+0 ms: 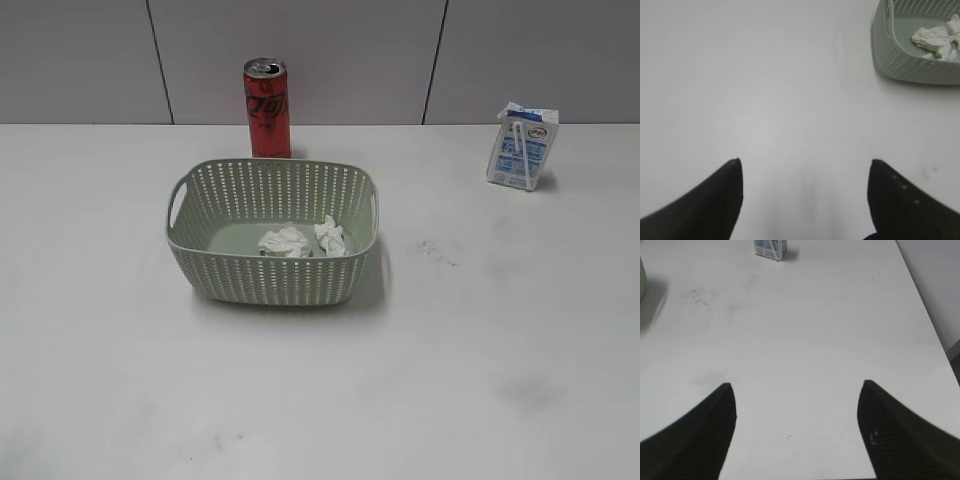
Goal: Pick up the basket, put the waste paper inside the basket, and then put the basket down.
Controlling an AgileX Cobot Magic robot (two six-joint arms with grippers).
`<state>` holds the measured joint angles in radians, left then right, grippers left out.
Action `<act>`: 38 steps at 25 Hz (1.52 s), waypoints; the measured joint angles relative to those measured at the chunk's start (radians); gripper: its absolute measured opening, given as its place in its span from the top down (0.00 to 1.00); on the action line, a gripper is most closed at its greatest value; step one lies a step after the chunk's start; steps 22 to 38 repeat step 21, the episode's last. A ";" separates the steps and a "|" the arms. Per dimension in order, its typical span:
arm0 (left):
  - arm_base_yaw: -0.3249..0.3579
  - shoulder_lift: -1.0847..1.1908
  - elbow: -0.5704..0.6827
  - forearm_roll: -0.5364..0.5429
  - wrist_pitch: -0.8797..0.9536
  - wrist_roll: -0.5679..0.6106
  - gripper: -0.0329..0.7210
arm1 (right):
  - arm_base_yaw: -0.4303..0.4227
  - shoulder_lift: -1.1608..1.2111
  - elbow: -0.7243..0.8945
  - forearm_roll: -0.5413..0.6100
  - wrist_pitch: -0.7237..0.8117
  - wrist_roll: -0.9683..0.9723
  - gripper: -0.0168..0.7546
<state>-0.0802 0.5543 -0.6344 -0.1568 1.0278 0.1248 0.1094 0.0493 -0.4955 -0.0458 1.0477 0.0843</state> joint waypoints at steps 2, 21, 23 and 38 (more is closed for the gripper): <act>0.000 -0.109 0.054 0.000 0.005 0.000 0.18 | 0.000 0.000 0.000 0.000 0.000 0.000 0.24; 0.000 -0.559 0.145 0.023 0.057 -0.001 0.19 | 0.000 0.000 0.000 -0.001 0.001 -0.001 0.24; 0.000 -0.559 0.145 0.023 0.057 -0.001 0.19 | 0.000 0.000 0.000 -0.001 0.001 -0.001 0.24; 0.000 -0.559 0.145 0.023 0.057 -0.001 0.19 | 0.000 0.000 0.000 -0.001 0.001 -0.001 0.24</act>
